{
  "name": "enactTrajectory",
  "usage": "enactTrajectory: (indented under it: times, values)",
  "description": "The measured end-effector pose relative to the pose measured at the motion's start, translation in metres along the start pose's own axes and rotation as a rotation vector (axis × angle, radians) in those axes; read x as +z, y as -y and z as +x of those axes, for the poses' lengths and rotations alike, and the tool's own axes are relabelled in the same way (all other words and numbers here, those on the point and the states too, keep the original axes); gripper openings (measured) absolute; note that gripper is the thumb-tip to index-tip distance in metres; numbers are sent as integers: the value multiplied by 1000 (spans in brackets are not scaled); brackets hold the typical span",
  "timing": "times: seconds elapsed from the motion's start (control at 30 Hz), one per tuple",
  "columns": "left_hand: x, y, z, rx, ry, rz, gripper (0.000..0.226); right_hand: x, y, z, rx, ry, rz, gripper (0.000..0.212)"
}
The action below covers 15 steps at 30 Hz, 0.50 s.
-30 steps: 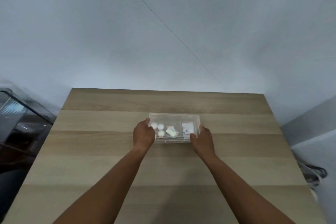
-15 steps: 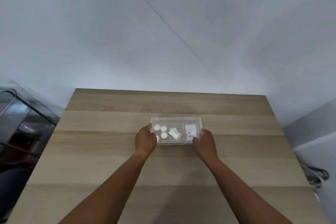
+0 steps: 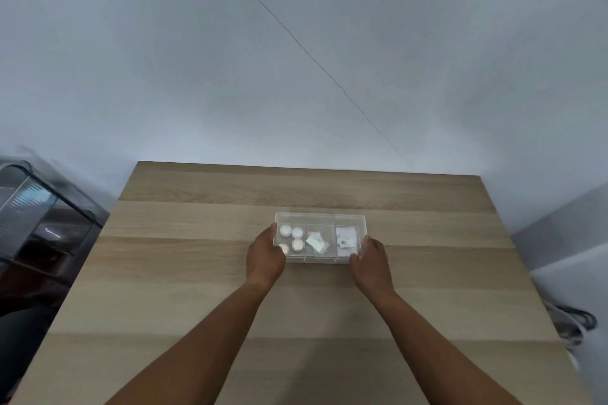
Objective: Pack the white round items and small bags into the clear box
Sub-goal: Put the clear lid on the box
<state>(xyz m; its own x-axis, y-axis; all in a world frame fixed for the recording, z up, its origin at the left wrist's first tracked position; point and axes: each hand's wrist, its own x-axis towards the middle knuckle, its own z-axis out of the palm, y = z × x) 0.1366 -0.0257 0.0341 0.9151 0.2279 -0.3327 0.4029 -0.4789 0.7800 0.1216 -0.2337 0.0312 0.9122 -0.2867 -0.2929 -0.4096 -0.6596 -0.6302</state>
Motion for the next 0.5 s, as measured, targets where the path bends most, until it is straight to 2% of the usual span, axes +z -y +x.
enactTrajectory:
  times: [0.4, 0.5]
  values:
    - [2, 2, 1, 2, -4, -15, 60, -3, -2, 1, -11, 15, -7, 41]
    - [3, 1, -3, 47, -28, -26, 59, -5, -3, -2, -28, 14, 18, 50]
